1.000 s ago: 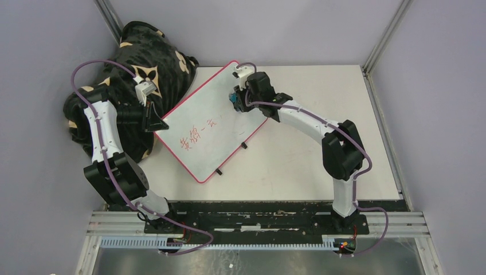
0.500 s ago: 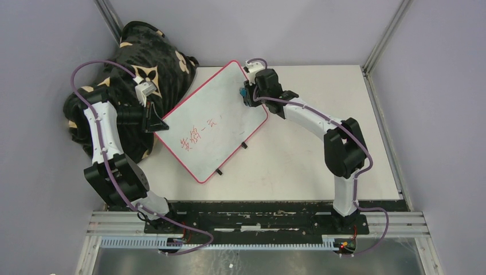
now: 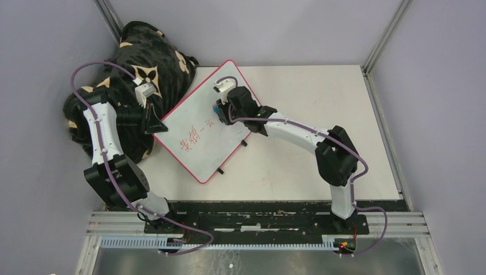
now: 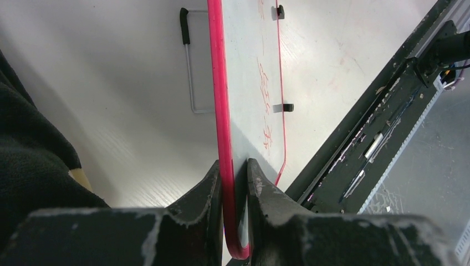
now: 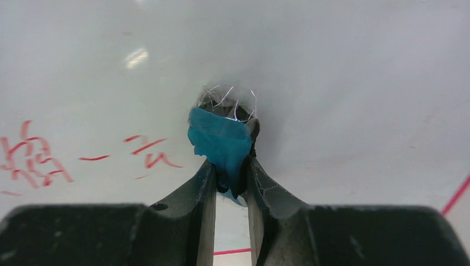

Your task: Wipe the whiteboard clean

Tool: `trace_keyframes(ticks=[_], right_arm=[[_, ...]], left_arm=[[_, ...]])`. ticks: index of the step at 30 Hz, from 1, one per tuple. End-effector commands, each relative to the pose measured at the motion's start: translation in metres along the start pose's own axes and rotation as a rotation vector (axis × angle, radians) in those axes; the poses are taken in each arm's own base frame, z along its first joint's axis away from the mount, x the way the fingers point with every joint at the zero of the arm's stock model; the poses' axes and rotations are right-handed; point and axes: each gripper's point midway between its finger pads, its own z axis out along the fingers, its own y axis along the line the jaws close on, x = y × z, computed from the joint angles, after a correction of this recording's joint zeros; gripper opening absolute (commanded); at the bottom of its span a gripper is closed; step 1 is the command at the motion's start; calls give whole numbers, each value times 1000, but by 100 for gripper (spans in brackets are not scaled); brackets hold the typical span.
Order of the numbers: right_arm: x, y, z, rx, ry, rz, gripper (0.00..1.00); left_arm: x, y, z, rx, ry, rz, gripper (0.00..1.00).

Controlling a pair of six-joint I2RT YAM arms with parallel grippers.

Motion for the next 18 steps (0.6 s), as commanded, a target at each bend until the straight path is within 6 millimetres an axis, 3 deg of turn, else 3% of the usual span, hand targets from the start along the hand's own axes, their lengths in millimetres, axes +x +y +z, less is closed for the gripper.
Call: trace_keyframes(ticks=[1,6,10,13,18], right_arm=[[-22,105,-12,-256,-67,2,1],[-27,169,-33,-374,-86,-39,1],[-25,191,-47,-418,-85,-48,1],[-21,182,-44,-370,-86,-65,1],[-17,144,-26,-244,-74,-90,1]], left_arm=[[9,13,-3,-59,63,132,3],[9,13,-3,-56,62,131,3],[8,14,-2,-53,60,130,3],[8,15,-2,-54,61,131,3],[10,14,-2,-53,64,131,3]])
